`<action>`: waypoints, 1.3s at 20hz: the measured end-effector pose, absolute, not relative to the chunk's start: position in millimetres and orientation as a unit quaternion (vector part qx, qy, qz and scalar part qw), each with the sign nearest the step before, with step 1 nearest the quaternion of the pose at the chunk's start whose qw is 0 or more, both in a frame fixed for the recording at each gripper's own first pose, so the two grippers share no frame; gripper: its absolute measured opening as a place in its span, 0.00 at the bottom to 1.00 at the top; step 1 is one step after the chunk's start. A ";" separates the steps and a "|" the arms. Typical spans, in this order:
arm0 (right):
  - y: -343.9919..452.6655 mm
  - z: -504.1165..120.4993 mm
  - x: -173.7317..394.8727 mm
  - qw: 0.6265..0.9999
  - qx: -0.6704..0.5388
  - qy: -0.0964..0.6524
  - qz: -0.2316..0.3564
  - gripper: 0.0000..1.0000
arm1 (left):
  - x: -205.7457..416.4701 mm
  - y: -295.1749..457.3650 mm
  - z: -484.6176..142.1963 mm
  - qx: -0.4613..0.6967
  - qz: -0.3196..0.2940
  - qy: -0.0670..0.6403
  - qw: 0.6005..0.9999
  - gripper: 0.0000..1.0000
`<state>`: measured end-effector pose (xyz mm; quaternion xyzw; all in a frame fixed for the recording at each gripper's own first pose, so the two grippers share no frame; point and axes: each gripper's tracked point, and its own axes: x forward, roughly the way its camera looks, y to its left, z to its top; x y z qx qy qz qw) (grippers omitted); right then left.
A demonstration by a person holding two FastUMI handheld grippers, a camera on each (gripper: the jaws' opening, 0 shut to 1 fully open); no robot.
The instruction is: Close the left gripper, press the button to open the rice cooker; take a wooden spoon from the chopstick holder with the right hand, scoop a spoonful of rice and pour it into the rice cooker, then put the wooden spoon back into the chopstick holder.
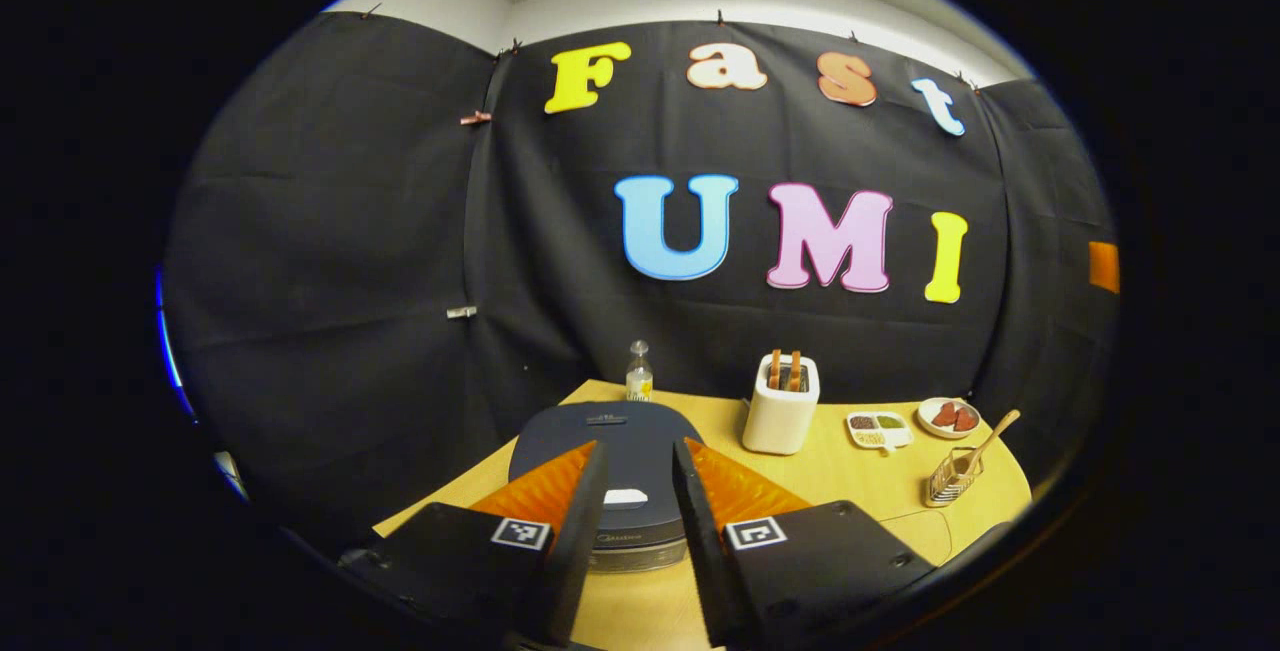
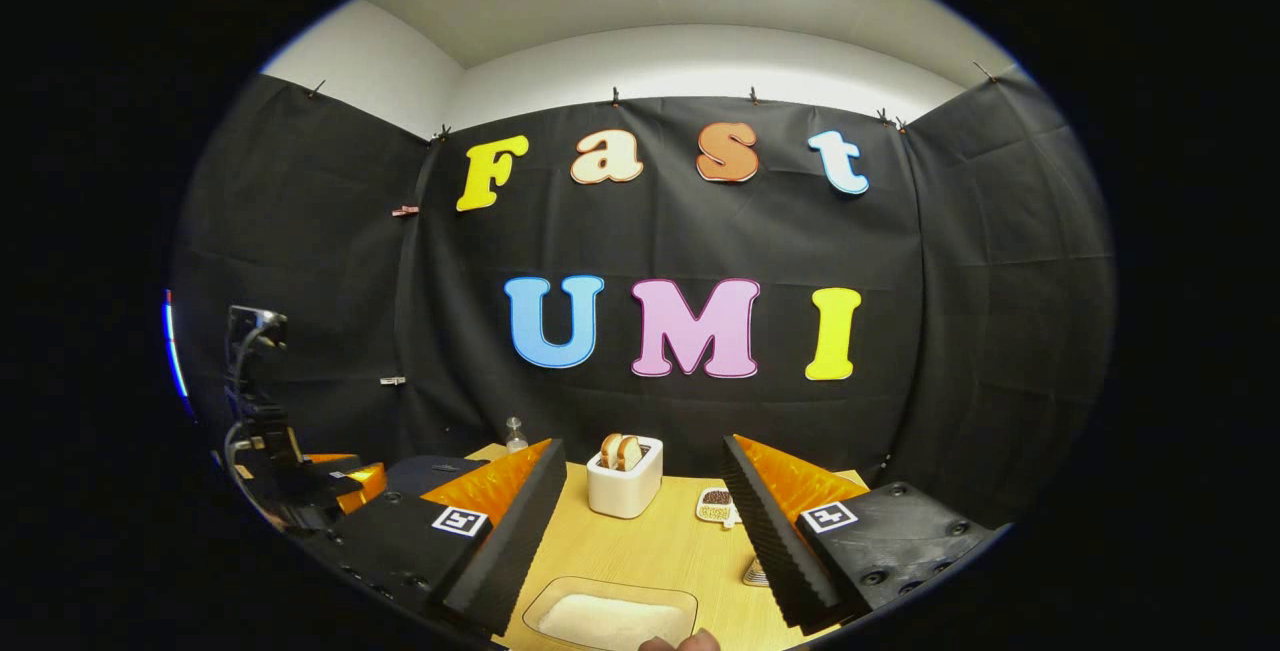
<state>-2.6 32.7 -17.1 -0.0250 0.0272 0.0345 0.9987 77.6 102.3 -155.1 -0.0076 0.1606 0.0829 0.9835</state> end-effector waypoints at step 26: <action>14.9 -21.4 1.1 0.999 -0.034 0.035 0.008 0.98 | 124.2 136.1 -262.7 -0.103 0.121 0.303 0.940 0.06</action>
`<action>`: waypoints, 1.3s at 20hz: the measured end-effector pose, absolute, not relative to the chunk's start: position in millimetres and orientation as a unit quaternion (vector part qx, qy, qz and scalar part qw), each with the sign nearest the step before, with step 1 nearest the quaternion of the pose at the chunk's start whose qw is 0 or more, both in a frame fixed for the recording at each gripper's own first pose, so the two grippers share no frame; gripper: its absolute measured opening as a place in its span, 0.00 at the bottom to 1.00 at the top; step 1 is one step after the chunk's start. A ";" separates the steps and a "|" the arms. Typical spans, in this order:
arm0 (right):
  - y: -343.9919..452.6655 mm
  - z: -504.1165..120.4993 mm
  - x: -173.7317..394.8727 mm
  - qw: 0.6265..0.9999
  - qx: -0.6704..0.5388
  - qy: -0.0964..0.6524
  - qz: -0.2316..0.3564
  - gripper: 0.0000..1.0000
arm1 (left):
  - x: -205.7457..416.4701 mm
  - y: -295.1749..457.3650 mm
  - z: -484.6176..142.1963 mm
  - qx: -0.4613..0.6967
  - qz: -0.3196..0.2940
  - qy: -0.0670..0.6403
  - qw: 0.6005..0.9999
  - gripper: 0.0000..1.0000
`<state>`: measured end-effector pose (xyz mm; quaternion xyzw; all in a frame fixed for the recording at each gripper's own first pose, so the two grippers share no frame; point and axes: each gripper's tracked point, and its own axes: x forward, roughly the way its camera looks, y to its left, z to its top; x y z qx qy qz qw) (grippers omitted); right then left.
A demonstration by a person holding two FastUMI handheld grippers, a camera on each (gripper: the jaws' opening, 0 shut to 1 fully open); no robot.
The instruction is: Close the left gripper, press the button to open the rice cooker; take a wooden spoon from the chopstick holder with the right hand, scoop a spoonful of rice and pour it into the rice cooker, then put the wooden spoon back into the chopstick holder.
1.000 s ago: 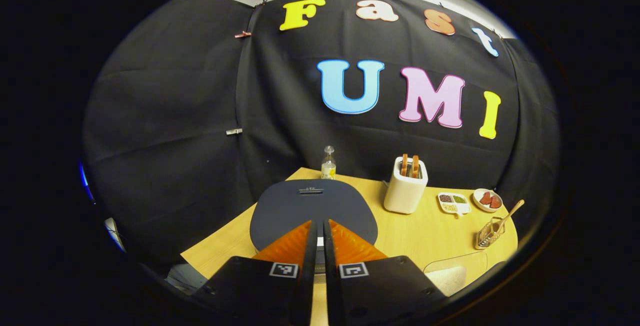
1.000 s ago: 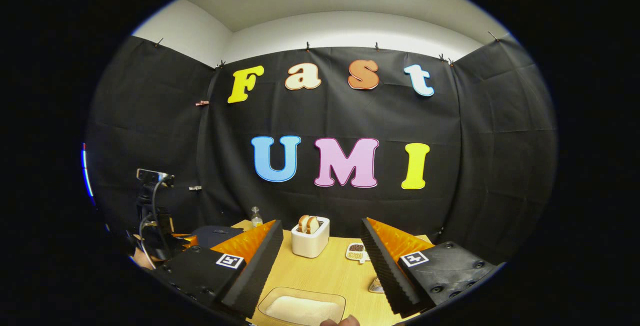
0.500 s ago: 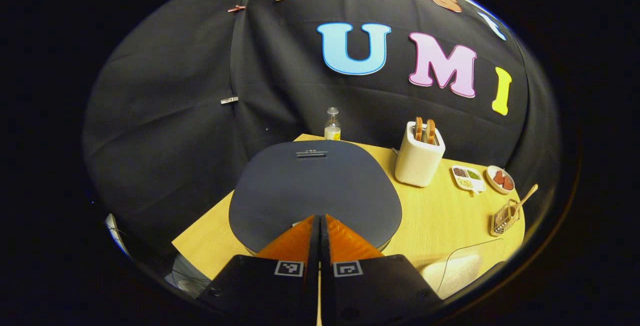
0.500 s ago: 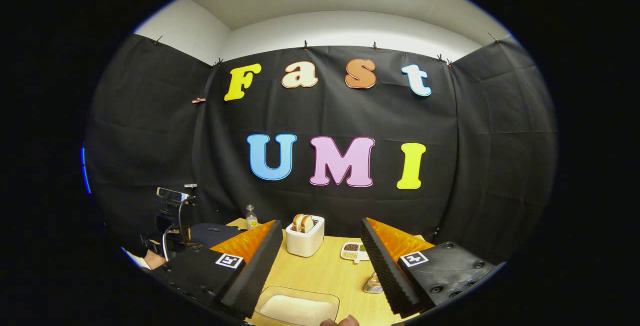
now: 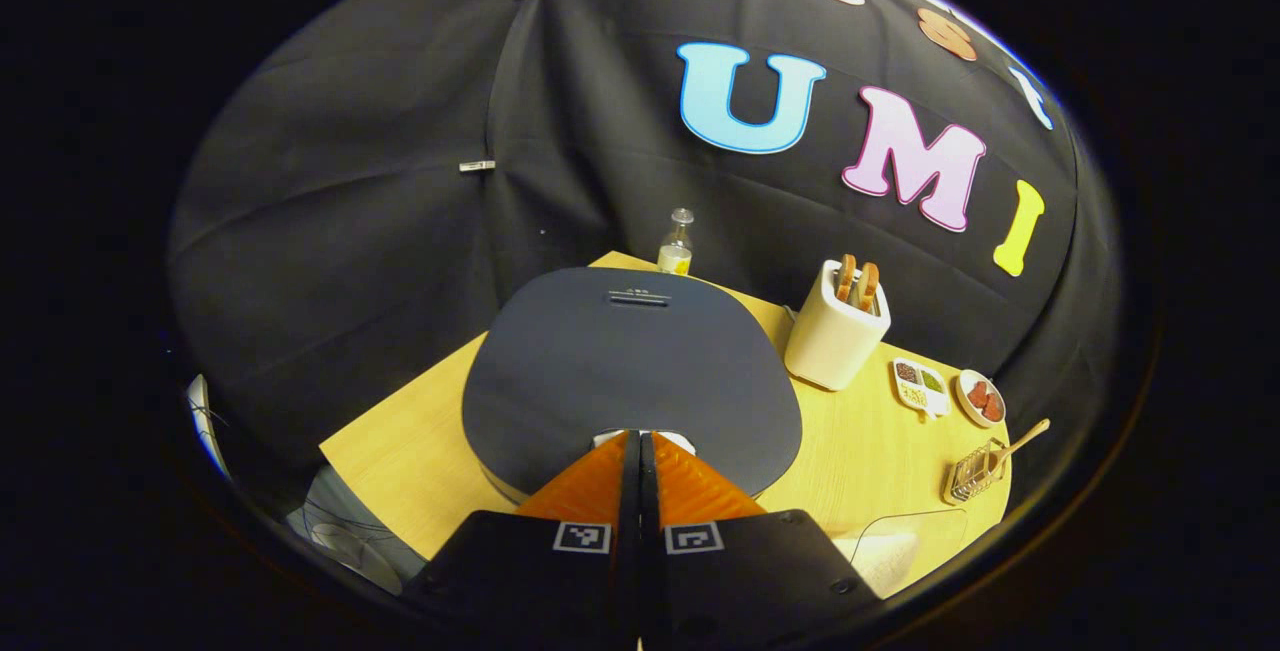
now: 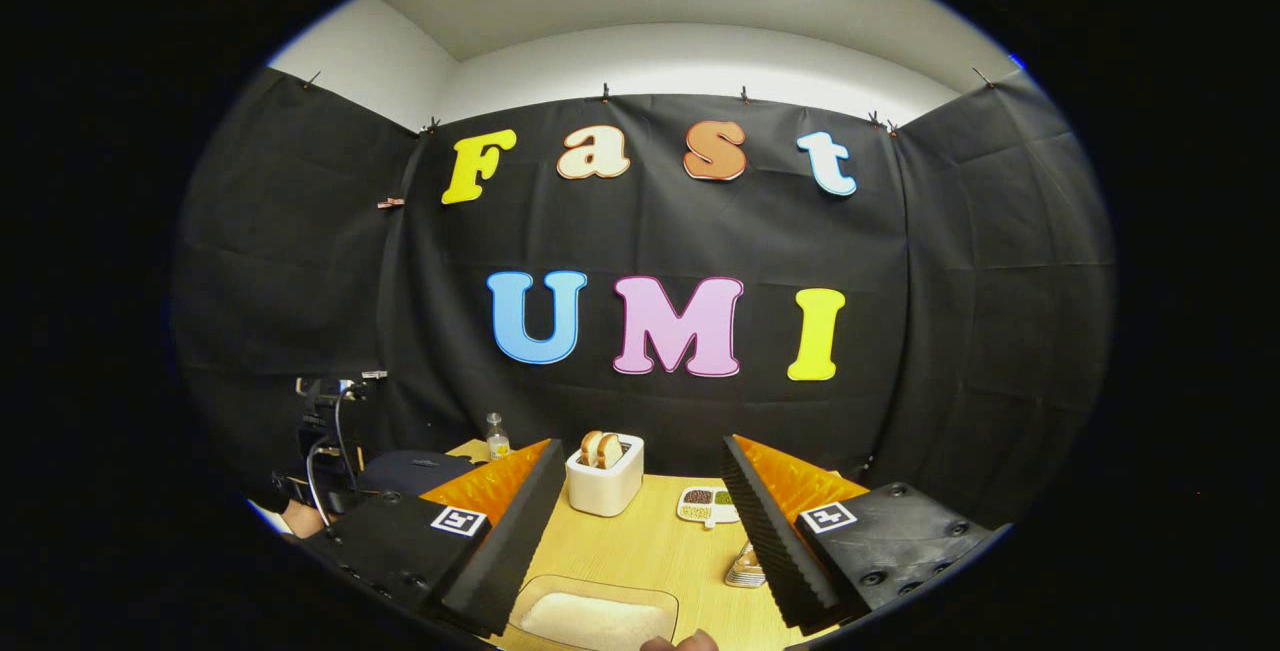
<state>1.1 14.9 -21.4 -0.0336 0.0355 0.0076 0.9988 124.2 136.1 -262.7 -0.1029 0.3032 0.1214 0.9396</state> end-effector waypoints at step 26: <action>-100.6 -91.5 36.3 0.993 0.006 0.101 -0.058 0.98 | 56.4 85.7 -85.0 -0.049 0.089 0.113 0.988 0.05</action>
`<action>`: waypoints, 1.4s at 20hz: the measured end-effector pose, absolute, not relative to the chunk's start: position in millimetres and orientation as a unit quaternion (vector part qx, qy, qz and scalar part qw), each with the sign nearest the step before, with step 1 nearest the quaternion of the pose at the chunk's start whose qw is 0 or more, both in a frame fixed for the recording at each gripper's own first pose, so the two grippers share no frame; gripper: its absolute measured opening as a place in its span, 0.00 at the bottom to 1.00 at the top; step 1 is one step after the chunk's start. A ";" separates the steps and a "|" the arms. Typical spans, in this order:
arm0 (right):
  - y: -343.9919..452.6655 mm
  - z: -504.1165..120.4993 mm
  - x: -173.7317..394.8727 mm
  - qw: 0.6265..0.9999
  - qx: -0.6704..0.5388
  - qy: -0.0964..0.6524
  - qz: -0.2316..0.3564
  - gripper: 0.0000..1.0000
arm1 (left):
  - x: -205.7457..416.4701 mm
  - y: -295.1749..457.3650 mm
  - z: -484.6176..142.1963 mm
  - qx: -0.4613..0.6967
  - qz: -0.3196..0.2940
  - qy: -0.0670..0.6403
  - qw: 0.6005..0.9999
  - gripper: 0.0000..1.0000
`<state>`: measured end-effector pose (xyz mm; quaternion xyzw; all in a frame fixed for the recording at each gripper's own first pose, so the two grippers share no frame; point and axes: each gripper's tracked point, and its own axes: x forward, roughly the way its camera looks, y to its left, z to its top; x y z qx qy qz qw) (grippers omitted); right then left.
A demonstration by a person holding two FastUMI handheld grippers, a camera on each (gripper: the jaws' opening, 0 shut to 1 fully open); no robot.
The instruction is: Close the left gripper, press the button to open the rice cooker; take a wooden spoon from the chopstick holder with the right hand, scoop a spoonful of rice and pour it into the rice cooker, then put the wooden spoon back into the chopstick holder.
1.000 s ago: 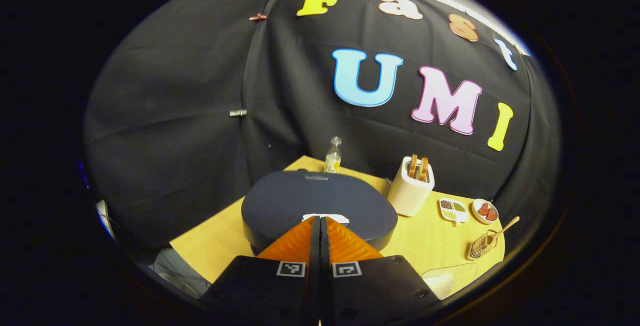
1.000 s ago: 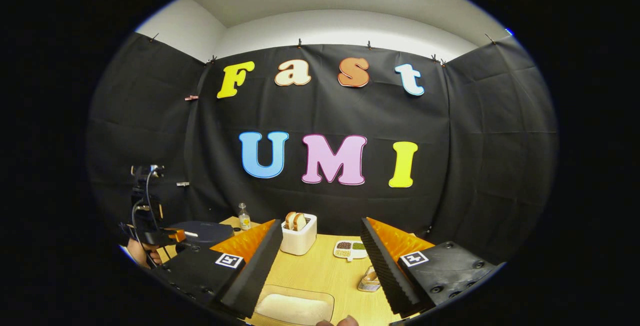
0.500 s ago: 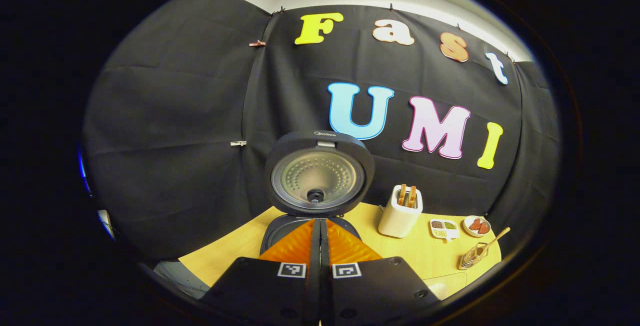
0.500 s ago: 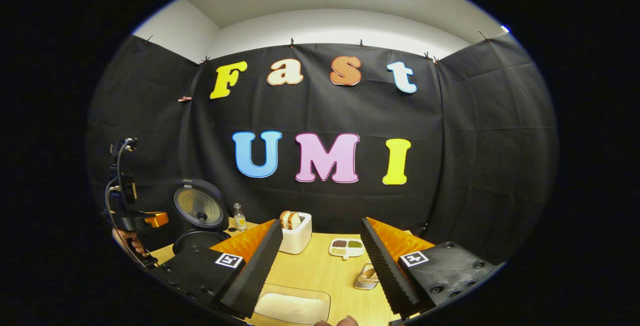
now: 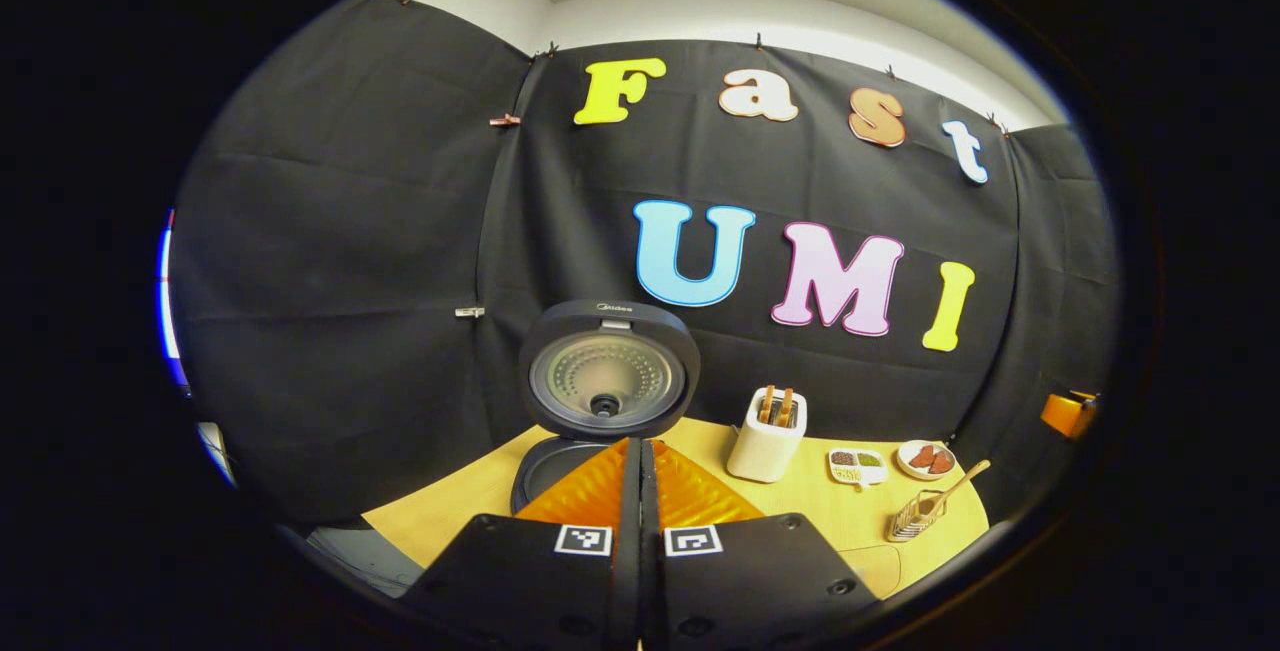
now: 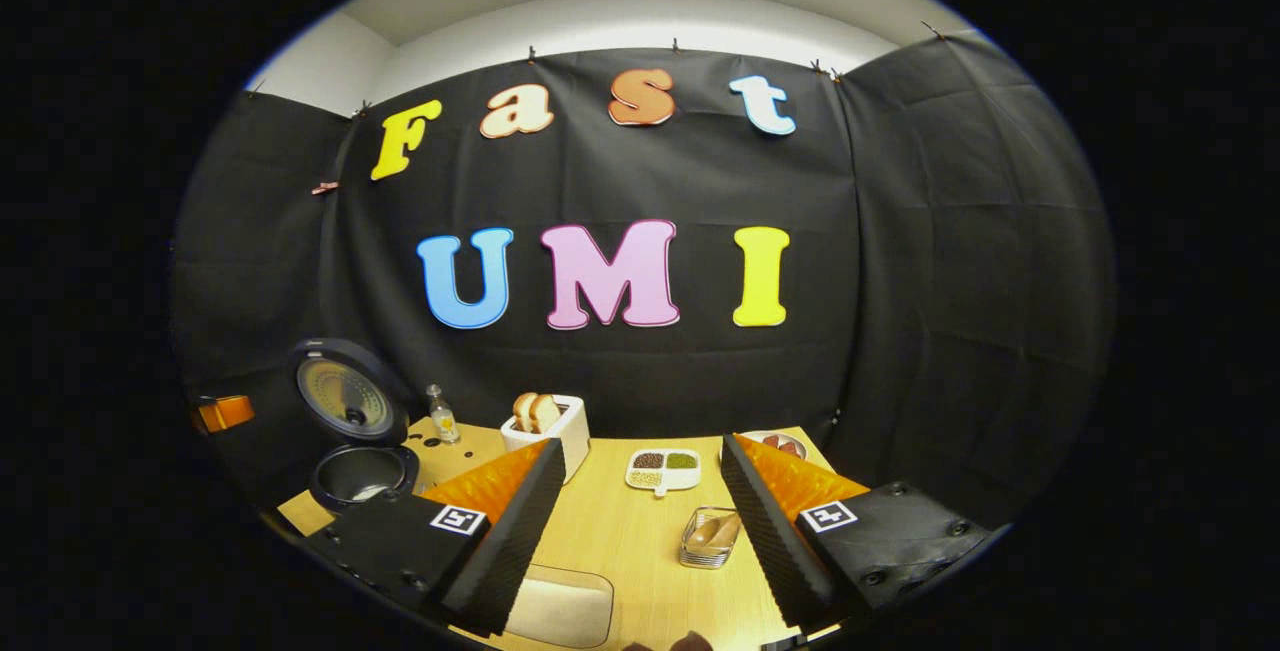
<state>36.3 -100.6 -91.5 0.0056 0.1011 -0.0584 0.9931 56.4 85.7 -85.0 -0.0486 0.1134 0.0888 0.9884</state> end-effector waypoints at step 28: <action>-266.0 -355.9 146.3 0.943 0.149 0.276 -0.110 0.80 | 4.1 -37.5 -91.9 0.022 0.118 0.204 0.972 0.71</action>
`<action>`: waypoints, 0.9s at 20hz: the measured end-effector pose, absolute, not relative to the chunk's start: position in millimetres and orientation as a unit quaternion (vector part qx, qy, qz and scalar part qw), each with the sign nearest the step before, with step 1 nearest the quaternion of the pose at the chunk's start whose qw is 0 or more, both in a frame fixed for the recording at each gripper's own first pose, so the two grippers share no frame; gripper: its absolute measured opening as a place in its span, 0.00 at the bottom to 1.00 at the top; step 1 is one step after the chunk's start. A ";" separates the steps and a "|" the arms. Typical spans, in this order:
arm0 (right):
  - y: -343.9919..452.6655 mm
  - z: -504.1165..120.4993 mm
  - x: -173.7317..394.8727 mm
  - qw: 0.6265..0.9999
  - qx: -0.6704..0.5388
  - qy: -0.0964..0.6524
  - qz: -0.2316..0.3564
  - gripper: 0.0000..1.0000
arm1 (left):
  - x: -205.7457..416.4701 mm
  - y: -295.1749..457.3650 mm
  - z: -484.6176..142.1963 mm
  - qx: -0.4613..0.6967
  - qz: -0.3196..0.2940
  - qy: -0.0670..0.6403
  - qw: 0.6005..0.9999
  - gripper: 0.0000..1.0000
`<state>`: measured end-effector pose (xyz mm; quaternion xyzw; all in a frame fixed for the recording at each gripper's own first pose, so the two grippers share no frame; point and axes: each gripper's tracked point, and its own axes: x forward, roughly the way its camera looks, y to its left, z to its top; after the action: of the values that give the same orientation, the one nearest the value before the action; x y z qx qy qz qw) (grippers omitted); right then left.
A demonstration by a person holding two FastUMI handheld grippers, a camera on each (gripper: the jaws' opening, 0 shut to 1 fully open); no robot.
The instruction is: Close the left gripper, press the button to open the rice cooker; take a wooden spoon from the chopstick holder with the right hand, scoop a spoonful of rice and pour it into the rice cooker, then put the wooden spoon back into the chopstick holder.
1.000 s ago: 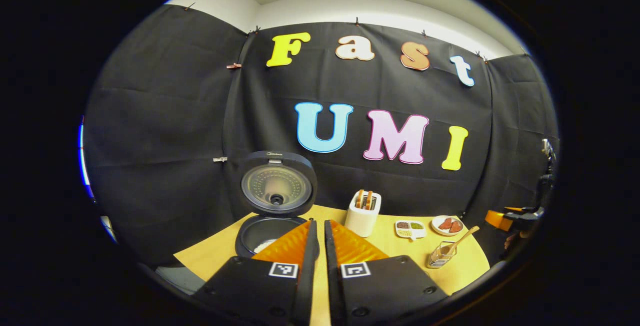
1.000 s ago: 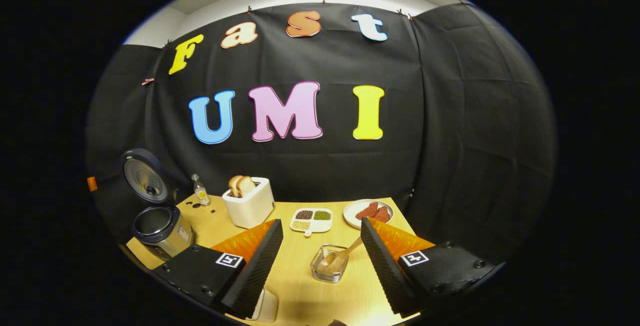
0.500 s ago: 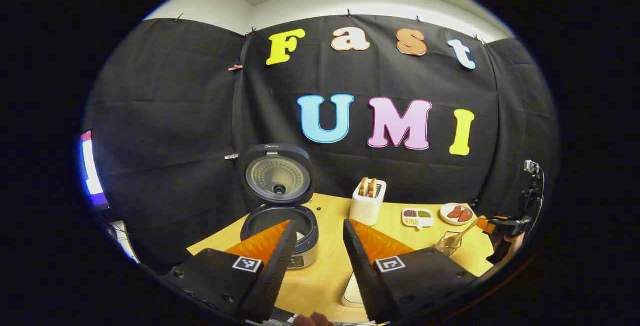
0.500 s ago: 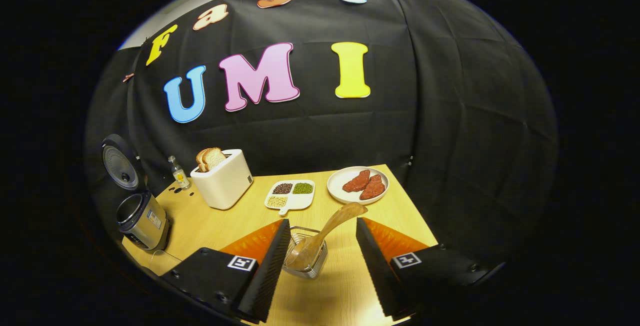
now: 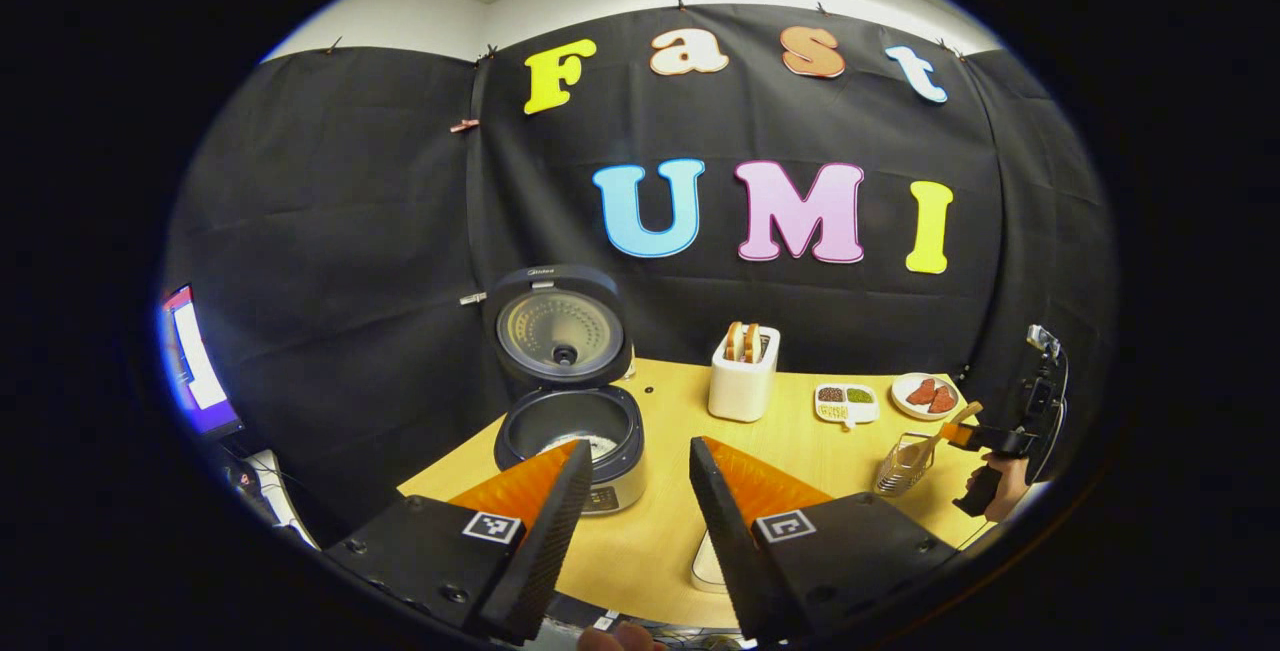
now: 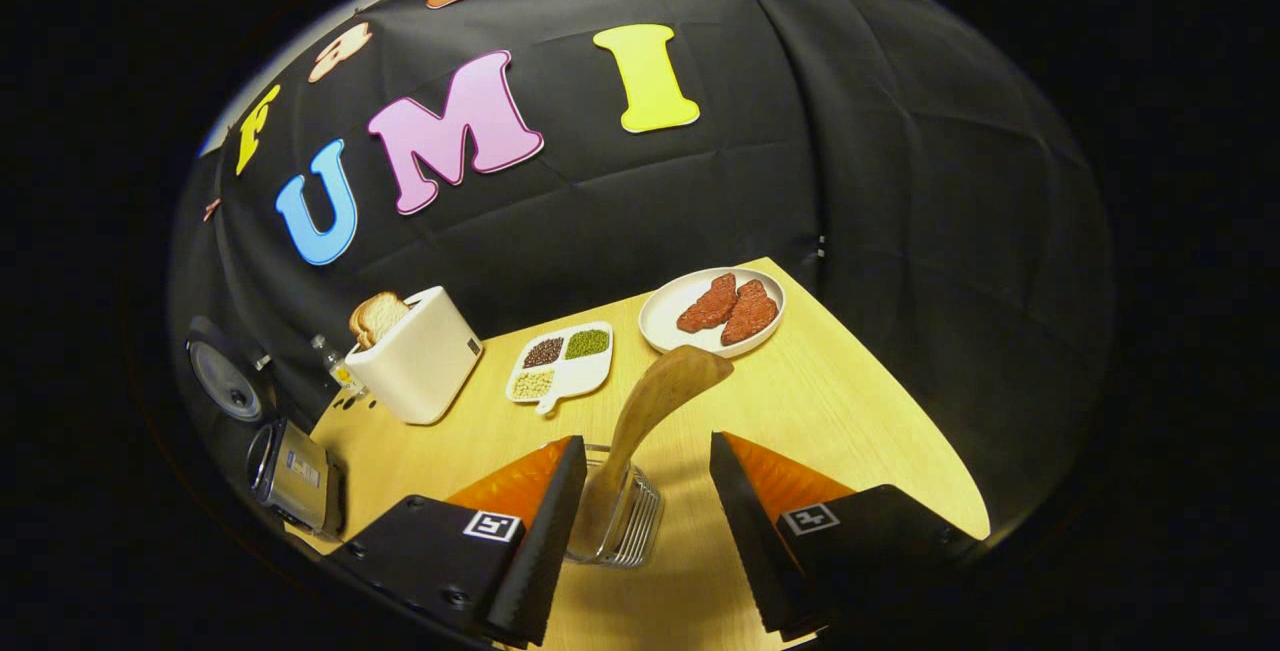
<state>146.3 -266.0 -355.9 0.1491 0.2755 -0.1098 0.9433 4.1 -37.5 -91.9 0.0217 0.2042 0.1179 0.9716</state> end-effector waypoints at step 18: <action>-238.0 -328.0 160.5 0.939 0.201 0.263 -0.092 0.10 | -19.2 -23.4 -81.8 0.017 0.136 0.193 0.972 0.71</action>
<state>160.5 -238.0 -328.0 0.2014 0.2631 -0.0919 0.9390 -19.2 -23.4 -81.8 0.0170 0.1929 0.1358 0.9716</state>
